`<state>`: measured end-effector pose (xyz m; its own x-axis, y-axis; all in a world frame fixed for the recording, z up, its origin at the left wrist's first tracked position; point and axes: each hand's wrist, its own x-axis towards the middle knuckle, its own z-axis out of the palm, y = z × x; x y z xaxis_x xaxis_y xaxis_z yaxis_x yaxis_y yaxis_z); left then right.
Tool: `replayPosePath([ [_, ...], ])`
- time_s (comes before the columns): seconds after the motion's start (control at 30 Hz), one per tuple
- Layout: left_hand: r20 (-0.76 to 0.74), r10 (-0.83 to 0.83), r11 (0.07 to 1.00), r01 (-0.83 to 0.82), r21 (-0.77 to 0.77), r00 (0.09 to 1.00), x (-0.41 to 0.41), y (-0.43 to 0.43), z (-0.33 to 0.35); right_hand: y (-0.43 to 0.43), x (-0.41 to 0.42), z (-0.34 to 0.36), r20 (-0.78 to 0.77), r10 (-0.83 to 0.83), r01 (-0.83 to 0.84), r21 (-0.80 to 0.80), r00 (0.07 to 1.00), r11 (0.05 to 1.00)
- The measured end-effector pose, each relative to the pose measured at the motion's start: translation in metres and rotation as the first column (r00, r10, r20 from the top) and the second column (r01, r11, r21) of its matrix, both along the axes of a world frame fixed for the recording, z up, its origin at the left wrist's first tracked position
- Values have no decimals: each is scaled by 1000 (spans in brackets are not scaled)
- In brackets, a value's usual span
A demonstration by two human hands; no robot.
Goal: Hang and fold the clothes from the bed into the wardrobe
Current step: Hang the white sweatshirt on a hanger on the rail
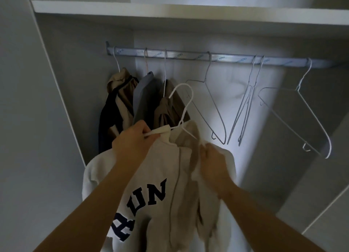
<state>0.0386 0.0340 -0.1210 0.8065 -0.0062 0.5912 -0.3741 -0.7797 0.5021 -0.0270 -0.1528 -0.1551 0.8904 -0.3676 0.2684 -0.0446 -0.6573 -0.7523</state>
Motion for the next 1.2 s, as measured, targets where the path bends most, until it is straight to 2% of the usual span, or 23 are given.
replayPosePath([
  [0.07,21,-73,996,74,-45,997,-3,2,1,26,-7,-3,-15,158,-157,38,987,987],
  [0.17,-18,-185,975,181,-133,983,-2,15,4,35,-8,-5,-69,239,-248,-210,969,946],
  [0.23,-44,-237,949,222,-224,971,-2,24,5,25,-9,2,90,211,-176,-294,973,939],
  [0.3,-44,-266,929,244,-278,963,-3,30,6,8,-8,13,354,45,36,-218,934,975],
  [0.33,-41,-281,920,258,-295,959,-3,32,6,-2,-6,18,416,-48,138,-188,908,972],
  [0.37,-45,-300,912,273,-305,953,-3,32,7,-11,-3,23,406,-82,180,-210,910,961],
  [0.4,-55,-326,905,295,-308,944,-4,32,7,-20,0,25,342,-30,124,-257,939,958],
  [0.43,-68,-355,898,320,-303,932,-5,30,8,-25,2,23,216,73,-12,-274,974,962],
  [0.47,-79,-387,890,350,-292,919,-7,28,9,-27,2,20,64,151,-134,-223,986,966],
  [0.5,-87,-417,883,381,-274,905,-9,25,9,-27,0,16,-43,177,-182,-138,983,974],
  [0.53,-95,-443,877,409,-251,892,-10,21,9,-28,-1,11,-79,165,-170,-57,983,984],
  [0.6,-106,-489,861,460,-217,866,-11,16,9,-31,-2,2,-45,93,-93,17,995,996],
  [0.7,-47,-516,845,499,-193,855,-12,17,11,-35,-2,3,-50,2,-1,20,999,1000],
  [0.77,110,-521,847,528,-55,847,-16,16,17,-39,-1,4,-42,-63,64,24,997,998],
  [0.83,160,-629,777,608,161,761,-25,9,18,-44,-1,5,-26,-117,118,21,993,993],
  [0.9,74,-722,660,654,370,687,-34,1,14,-48,-3,6,-7,-145,145,28,989,989],
  [0.97,19,-746,597,654,465,666,-36,-4,9,-51,-5,5,16,-151,150,27,988,988],
  [1.03,70,-726,648,646,404,685,-33,-10,4,-51,-8,2,28,-137,137,9,990,991],
  [1.07,38,-681,698,632,336,731,-31,-14,4,-51,-10,0,36,-129,129,9,991,992],
  [1.13,-177,-559,766,587,264,810,-25,-22,-1,-53,-12,-2,28,-115,114,28,993,993],
  [1.17,-299,-476,772,556,309,827,-25,-28,-6,-55,-14,-2,11,-106,106,35,994,994],
  [1.2,-329,-430,779,530,336,841,-27,-33,-13,-58,-16,-2,-14,-91,92,40,996,995],
])
